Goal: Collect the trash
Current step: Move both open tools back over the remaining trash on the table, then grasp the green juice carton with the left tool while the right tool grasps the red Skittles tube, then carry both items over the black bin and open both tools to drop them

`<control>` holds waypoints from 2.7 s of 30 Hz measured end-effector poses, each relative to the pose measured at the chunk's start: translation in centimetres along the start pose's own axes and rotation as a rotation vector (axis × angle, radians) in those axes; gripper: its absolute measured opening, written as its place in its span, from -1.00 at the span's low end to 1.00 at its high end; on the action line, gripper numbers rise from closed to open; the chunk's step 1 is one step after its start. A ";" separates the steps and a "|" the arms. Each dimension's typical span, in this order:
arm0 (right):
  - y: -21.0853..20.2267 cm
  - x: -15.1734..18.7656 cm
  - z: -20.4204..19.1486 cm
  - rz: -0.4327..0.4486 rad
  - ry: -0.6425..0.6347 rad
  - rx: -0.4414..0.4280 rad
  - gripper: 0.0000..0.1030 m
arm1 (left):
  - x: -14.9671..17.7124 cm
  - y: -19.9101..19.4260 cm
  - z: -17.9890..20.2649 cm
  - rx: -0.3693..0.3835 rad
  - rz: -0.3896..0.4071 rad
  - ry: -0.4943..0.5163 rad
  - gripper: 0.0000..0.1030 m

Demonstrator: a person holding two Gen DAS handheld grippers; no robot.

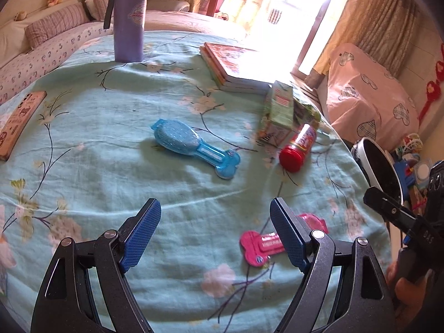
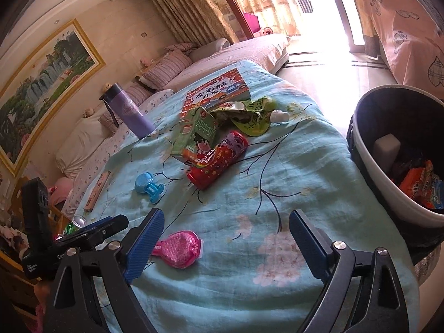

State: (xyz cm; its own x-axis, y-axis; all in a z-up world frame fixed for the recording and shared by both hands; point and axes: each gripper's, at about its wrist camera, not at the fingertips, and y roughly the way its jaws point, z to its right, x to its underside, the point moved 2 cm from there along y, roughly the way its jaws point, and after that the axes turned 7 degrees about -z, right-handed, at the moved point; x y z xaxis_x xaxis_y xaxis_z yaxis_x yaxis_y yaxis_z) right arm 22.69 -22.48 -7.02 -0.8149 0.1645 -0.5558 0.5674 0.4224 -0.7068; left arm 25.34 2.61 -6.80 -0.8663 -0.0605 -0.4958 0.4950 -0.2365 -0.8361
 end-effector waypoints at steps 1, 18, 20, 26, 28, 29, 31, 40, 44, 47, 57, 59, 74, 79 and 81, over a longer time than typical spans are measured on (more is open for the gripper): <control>0.4 -0.2 -0.1 -0.006 0.004 -0.004 0.66 | -0.4 0.1 -0.1 0.002 0.000 -0.008 0.61; 9.7 -6.8 -0.1 -0.083 0.078 0.003 -0.12 | -6.6 2.3 4.2 0.040 0.032 0.121 0.61; 9.8 -6.9 0.0 -0.089 0.072 -0.022 -0.28 | -7.1 2.7 4.7 0.041 0.028 0.133 0.61; 6.0 -5.8 2.2 -0.056 0.095 -0.047 -0.42 | -8.7 5.7 7.5 0.029 0.004 0.205 0.61; 4.8 -5.4 2.8 -0.058 0.082 -0.025 -0.43 | -9.1 7.1 8.4 0.016 -0.009 0.223 0.60; 4.3 -5.1 3.1 -0.061 0.069 -0.004 -0.43 | -9.2 7.6 8.7 0.006 -0.010 0.229 0.54; 3.8 -5.0 3.4 -0.070 0.047 0.039 -0.43 | -9.3 8.6 9.1 0.009 -0.041 0.241 -0.31; 5.1 -3.9 2.4 -0.136 0.012 0.055 -0.25 | -6.5 5.1 8.0 0.047 -0.015 0.227 -0.40; 5.3 -2.4 1.5 -0.106 -0.047 0.097 -0.36 | -4.8 3.7 7.1 0.075 -0.020 0.208 -0.40; 4.8 -2.1 1.5 -0.093 -0.044 0.092 -0.38 | -3.8 2.7 6.9 0.089 -0.014 0.200 -0.40; -1.7 -1.6 2.6 0.024 0.020 0.006 -0.38 | -1.7 0.5 10.0 0.139 0.005 0.240 -0.40; -3.3 -1.5 3.0 0.052 0.028 0.004 -0.38 | -1.4 0.1 11.2 0.148 0.010 0.262 -0.40; -11.8 0.0 10.0 0.190 0.149 0.039 -0.38 | 1.1 -0.7 20.5 0.209 0.000 0.414 -0.40; -13.4 0.2 11.7 0.221 0.181 0.050 -0.38 | 1.5 -0.7 23.0 0.218 0.002 0.458 -0.40; -13.8 0.2 12.4 0.230 0.192 0.053 -0.38 | 1.5 -0.6 23.7 0.222 -0.001 0.469 -0.40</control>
State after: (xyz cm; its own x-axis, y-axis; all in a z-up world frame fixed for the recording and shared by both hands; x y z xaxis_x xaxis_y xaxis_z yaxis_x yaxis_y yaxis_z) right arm 16.18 -39.33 -2.80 -0.6690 0.4177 -0.6148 0.7409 0.3086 -0.5965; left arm 22.12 -20.36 -1.44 -0.7186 0.3686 -0.5897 0.4242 -0.4397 -0.7917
